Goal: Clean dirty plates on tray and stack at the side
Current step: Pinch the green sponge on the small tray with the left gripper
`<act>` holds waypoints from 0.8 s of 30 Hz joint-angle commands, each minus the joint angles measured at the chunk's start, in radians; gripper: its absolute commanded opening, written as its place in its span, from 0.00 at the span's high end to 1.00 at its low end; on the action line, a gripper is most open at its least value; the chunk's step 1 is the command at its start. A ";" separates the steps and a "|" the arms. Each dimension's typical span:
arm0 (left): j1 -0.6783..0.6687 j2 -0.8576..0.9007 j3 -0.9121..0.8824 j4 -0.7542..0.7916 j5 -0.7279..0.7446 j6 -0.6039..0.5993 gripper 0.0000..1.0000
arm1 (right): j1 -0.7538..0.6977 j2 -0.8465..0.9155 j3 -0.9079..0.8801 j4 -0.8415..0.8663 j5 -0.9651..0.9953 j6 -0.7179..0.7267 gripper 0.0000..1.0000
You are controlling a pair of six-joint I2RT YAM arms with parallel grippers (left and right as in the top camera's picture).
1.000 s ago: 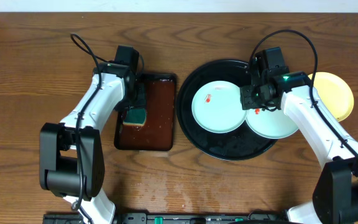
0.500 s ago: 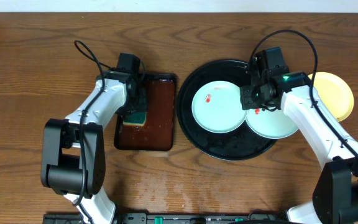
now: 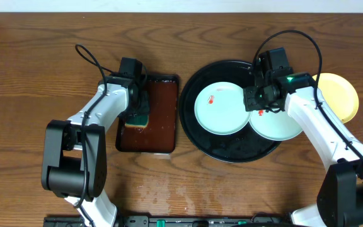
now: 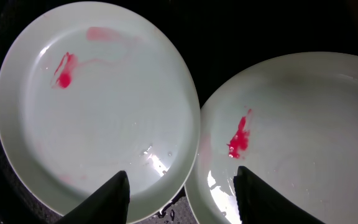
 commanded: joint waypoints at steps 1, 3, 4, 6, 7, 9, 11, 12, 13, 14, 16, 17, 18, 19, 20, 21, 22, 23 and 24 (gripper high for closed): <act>0.003 0.013 -0.024 -0.004 0.004 0.000 0.62 | -0.004 0.002 0.001 0.000 -0.007 0.018 0.47; 0.003 0.013 -0.024 -0.003 0.023 0.000 0.62 | -0.004 0.002 0.001 0.000 -0.007 0.018 0.47; 0.003 0.013 -0.024 -0.003 0.027 0.000 0.62 | -0.004 0.002 0.001 -0.001 -0.007 0.018 0.47; 0.003 0.013 -0.025 -0.003 0.034 0.000 0.64 | -0.004 0.002 0.001 0.000 -0.007 0.018 0.46; 0.003 0.013 -0.026 -0.003 0.035 0.000 0.69 | -0.004 0.002 0.001 -0.001 -0.007 0.018 0.47; 0.003 0.013 -0.026 -0.003 0.037 0.000 0.75 | -0.004 0.002 0.001 0.000 -0.007 0.018 0.46; 0.003 0.013 -0.026 -0.004 0.037 0.000 0.76 | -0.004 0.002 0.001 0.000 -0.007 0.018 0.46; 0.003 0.013 -0.026 -0.003 0.037 0.000 0.76 | -0.004 0.002 0.001 0.000 -0.007 0.018 0.44; 0.003 0.013 -0.026 -0.003 0.037 0.000 0.78 | -0.004 0.003 0.001 0.000 -0.007 0.018 0.43; 0.003 0.013 -0.025 -0.003 0.037 0.000 0.80 | -0.004 0.002 0.001 0.000 -0.007 0.018 0.40; 0.003 0.011 -0.018 -0.005 0.037 0.000 0.89 | -0.004 0.002 0.001 0.007 -0.007 0.017 0.36; 0.003 0.007 -0.014 -0.005 0.037 0.000 0.92 | -0.004 0.002 0.002 0.016 -0.008 0.014 0.34; 0.003 -0.003 -0.009 -0.005 0.037 0.000 0.92 | -0.004 0.002 0.006 0.018 -0.012 0.002 0.34; 0.003 -0.014 -0.005 -0.007 0.037 0.000 0.93 | -0.004 0.002 0.013 0.010 -0.013 0.000 0.34; 0.003 -0.025 -0.001 -0.008 0.037 0.000 0.93 | -0.004 0.002 0.021 -0.003 -0.013 0.000 0.34; 0.003 -0.041 0.002 -0.010 0.037 0.000 0.93 | -0.004 0.002 0.029 -0.019 -0.013 0.006 0.37; 0.003 -0.058 0.004 -0.011 0.037 -0.001 0.92 | -0.004 0.002 0.035 -0.032 -0.013 0.018 0.38; 0.003 -0.079 0.004 -0.012 0.037 -0.001 0.93 | -0.004 0.002 0.037 -0.039 -0.013 0.034 0.40; 0.003 -0.100 0.004 -0.013 0.038 -0.004 0.93 | -0.004 0.002 0.037 -0.042 -0.012 0.049 0.41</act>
